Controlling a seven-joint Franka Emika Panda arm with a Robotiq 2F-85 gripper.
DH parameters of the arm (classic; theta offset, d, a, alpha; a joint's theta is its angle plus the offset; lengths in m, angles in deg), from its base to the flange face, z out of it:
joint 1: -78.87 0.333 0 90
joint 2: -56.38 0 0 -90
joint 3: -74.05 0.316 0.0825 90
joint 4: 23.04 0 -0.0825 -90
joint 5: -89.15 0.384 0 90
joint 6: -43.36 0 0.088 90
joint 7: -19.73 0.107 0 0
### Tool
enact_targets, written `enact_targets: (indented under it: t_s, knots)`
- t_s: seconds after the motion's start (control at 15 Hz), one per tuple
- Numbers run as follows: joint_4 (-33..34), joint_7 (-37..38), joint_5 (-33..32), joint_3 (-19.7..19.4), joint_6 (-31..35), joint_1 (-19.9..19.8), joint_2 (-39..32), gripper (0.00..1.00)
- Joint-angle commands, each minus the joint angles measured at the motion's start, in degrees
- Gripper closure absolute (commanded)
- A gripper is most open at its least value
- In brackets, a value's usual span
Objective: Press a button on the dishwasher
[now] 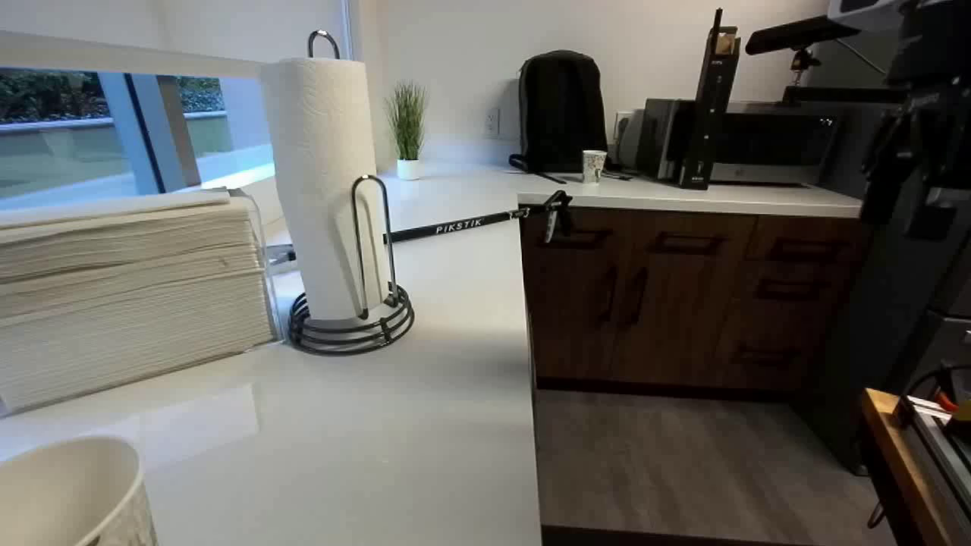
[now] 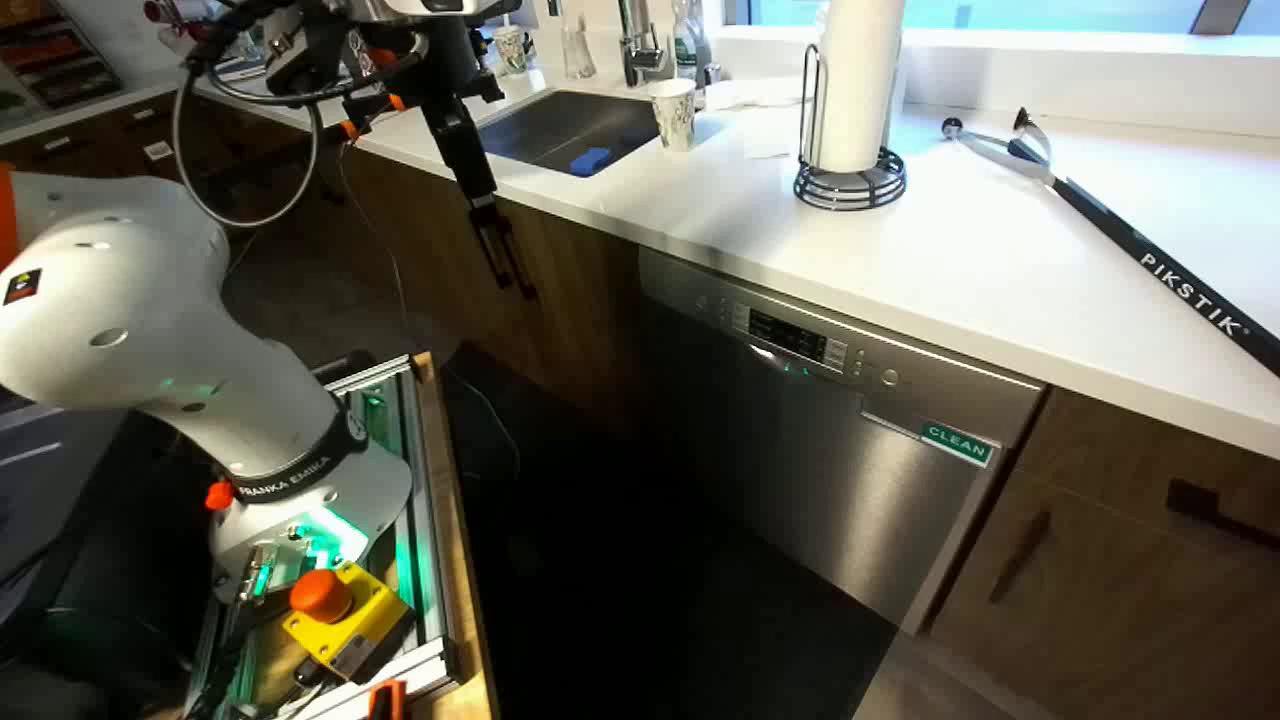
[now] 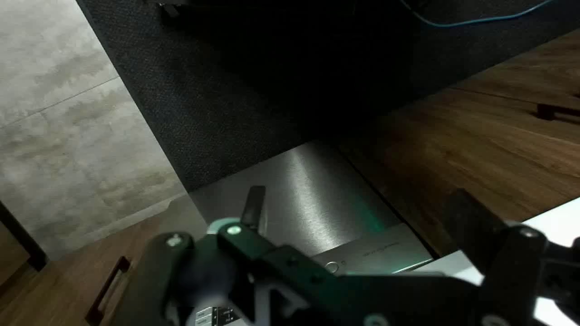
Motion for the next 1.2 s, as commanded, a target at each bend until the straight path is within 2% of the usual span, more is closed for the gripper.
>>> enact_targets:
  t_s: [0.0,0.4,0.6,0.8,1.13]
  knots:
    - [0.0,-0.3,0.3,0.4,-0.1,-0.4,-0.1,0.0]
    - [-0.3,-0.3,0.3,0.4,-0.1,-0.4,-0.3,0.0]
    - [-0.1,-3.0,-1.0,0.0,6.0,-0.2,-4.5,0.0]
    - [0.8,-6.7,-1.1,-2.0,12.9,0.1,-10.8,0.0]
    - [4.9,-18.2,0.7,-7.2,21.1,1.9,-25.3,0.0]
